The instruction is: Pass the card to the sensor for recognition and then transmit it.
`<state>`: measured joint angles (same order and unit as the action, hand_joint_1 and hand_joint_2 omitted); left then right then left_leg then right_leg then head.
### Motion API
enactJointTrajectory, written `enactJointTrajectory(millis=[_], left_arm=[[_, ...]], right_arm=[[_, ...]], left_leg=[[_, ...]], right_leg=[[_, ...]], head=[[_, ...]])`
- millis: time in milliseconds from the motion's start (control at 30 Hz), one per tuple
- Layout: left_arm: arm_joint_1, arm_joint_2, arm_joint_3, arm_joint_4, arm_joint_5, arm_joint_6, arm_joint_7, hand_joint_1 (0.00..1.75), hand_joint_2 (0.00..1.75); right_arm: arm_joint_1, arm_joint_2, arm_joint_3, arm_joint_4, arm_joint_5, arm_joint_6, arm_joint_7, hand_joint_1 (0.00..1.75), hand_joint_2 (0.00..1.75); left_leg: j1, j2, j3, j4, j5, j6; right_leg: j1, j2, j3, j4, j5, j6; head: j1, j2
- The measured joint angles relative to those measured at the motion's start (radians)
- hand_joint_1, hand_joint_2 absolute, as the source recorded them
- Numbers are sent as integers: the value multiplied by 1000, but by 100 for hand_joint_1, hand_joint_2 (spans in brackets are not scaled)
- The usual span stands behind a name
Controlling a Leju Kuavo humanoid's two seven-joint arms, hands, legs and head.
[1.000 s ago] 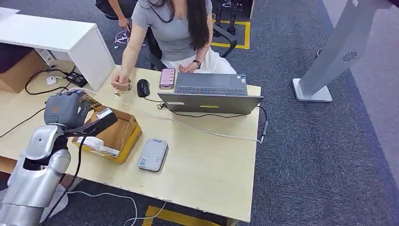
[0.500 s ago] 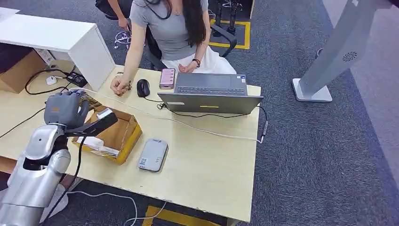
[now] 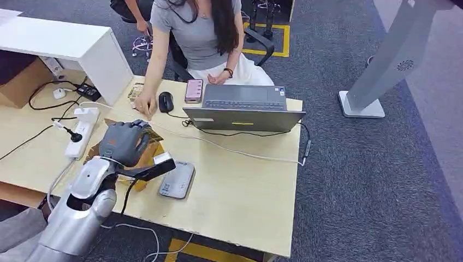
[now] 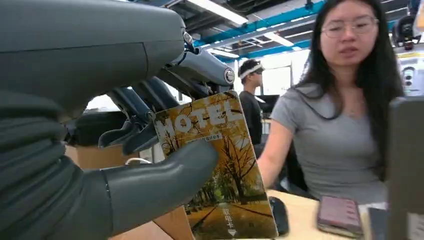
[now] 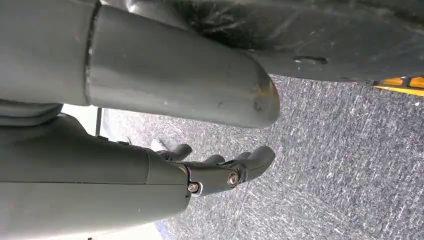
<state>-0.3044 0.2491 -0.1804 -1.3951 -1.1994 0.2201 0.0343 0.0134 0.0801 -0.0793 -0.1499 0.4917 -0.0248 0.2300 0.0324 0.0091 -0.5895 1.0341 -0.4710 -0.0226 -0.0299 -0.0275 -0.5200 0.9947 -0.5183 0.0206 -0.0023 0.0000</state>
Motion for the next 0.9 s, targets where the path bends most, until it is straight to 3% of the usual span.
enactJointTrajectory(millis=[333,900], left_arm=[[0,-26,-35,7,7,-5,1,175,175],[8,-19,-42,49,12,-37,21,175,175]], right_arm=[[0,0,3,0,2,4,0,0,0],[1,0,7,0,16,4,-7,0,0]], left_leg=[[0,0,0,0,0,0],[0,0,-1,0,0,0]], right_leg=[[0,0,0,0,0,0],[0,0,0,0,0,0]], head=[[0,0],[0,0]])
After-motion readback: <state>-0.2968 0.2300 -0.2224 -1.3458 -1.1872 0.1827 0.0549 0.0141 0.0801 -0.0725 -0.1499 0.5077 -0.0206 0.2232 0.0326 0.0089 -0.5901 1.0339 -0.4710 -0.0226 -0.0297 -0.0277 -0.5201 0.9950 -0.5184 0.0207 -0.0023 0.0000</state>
